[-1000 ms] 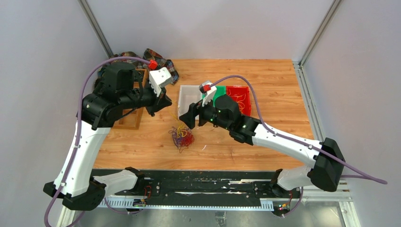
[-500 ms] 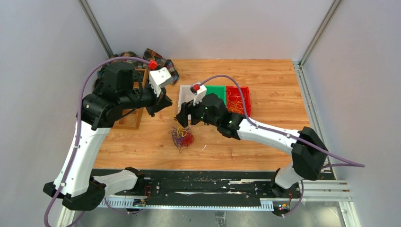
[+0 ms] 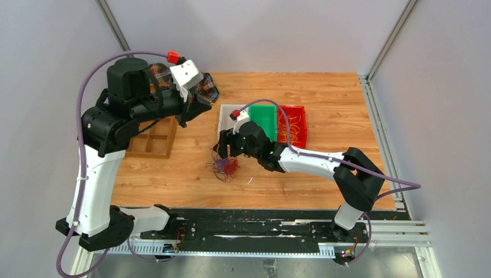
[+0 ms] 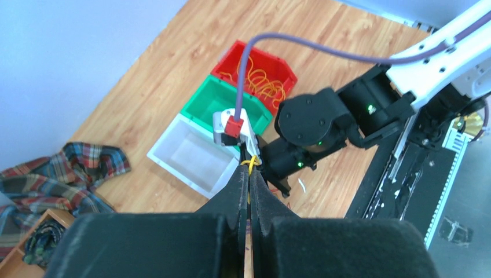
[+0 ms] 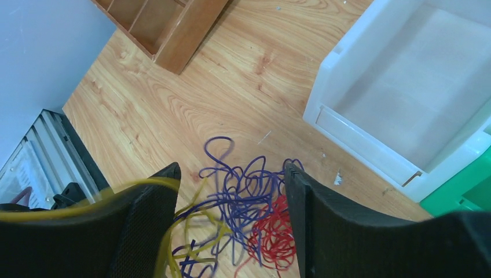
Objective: Untangle the cables
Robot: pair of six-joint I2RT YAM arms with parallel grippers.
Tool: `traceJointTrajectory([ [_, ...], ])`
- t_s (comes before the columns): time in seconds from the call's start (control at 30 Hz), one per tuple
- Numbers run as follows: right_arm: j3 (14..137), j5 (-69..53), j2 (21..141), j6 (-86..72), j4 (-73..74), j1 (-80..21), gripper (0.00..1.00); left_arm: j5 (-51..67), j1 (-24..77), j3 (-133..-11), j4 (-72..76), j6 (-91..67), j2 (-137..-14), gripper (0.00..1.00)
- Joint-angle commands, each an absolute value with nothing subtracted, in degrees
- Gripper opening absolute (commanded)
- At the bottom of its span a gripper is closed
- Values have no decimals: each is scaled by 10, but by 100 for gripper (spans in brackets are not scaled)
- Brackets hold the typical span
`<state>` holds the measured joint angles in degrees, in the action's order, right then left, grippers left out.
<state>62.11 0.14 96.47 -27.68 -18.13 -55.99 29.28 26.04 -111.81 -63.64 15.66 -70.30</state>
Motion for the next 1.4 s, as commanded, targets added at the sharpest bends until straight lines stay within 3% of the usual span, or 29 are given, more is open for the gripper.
traceJointTrajectory([
  [0.0, 589, 24, 982, -288, -223, -567, 66, 322, 265, -1188, -630, 126, -714, 1],
  [0.57, 528, 41, 1008, -314, -230, -566, 63, 166, 266, -1428, -623, 222, -781, 0],
  [0.8, 503, 44, 1006, -326, -232, -567, 63, 73, 266, -1271, -369, 244, -679, 1],
  [1.1, 485, 47, 987, -336, -228, -564, 72, -40, 265, -1236, -170, 240, -657, 0],
  [1.37, 479, 47, 942, -325, -227, -561, 73, 3, 266, -1279, -239, 202, -680, 1],
])
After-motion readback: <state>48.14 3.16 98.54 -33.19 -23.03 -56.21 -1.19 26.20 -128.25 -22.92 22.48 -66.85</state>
